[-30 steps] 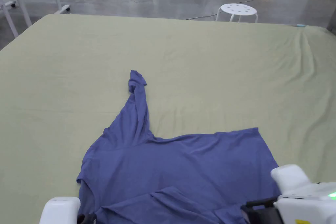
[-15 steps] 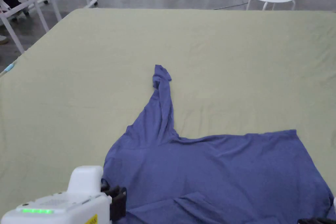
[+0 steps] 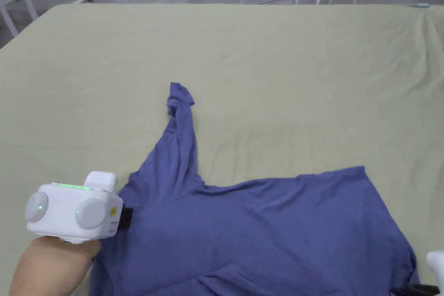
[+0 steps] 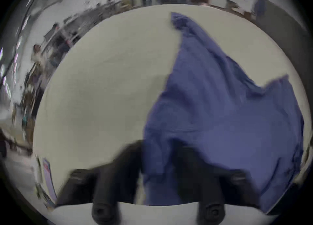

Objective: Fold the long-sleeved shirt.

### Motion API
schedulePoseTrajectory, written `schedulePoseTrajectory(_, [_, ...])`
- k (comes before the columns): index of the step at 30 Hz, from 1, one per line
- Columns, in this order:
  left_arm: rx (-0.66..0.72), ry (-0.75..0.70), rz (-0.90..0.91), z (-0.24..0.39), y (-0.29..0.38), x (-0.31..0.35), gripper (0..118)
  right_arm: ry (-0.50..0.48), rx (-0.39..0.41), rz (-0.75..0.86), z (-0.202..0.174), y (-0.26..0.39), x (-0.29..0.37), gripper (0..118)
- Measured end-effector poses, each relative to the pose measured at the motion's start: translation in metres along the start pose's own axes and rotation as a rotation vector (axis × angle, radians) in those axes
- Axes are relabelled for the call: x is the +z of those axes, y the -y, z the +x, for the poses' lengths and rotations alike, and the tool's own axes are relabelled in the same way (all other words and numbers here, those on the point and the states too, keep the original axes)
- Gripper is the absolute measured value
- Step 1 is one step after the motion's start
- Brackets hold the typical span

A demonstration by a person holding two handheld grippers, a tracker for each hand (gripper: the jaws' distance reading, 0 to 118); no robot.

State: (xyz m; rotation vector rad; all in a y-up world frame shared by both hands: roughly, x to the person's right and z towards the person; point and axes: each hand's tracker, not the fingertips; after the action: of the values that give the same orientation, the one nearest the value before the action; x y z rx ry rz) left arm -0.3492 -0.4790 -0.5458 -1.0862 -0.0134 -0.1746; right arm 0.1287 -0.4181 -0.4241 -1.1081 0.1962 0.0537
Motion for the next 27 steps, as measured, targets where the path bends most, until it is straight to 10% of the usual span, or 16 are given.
schedulePoseTrajectory(2, [-0.111,-0.092,-0.015,0.02,-0.003,0.006,0,0.039,0.002,-0.002,0.01,-0.03,-0.014,5])
schedulePoseTrajectory(3, [-0.155,-0.049,0.002,0.022,-0.003,0.008,0,0.035,0.003,0.018,0.017,-0.05,-0.022,27])
schedulePoseTrajectory(5, [-0.066,0.049,0.029,0.016,-0.009,0.011,0,-0.014,-0.025,0.087,0.033,-0.094,-0.044,112])
schedulePoseTrajectory(6, [-0.015,0.053,0.039,0.011,-0.012,0.014,0,0.013,-0.038,0.074,0.04,-0.119,-0.058,118])
schedulePoseTrajectory(14, [-0.017,0.067,0.097,0.009,-0.016,0.055,0,0.167,0.056,-0.169,0.051,-0.239,-0.186,116])
schedulePoseTrajectory(17, [-0.009,0.076,0.105,0.0,-0.017,0.057,0,0.219,0.026,-0.273,0.048,-0.235,-0.203,66])
schedulePoseTrajectory(18, [0.002,0.079,0.105,-0.002,-0.017,0.058,0,0.095,-0.027,-0.239,0.047,-0.233,-0.199,56])
schedulePoseTrajectory(19, [0.008,0.083,0.104,-0.003,-0.016,0.058,0,0.152,-0.031,-0.218,0.042,-0.232,-0.186,23])
schedulePoseTrajectory(23, [0.059,0.119,0.119,-0.01,-0.013,0.065,0,0.159,0.156,-0.177,0.017,-0.21,-0.161,1])
schedulePoseTrajectory(27, [0.087,0.15,0.163,-0.011,-0.005,0.097,0,0.061,0.104,-0.086,0.024,-0.182,-0.106,1])
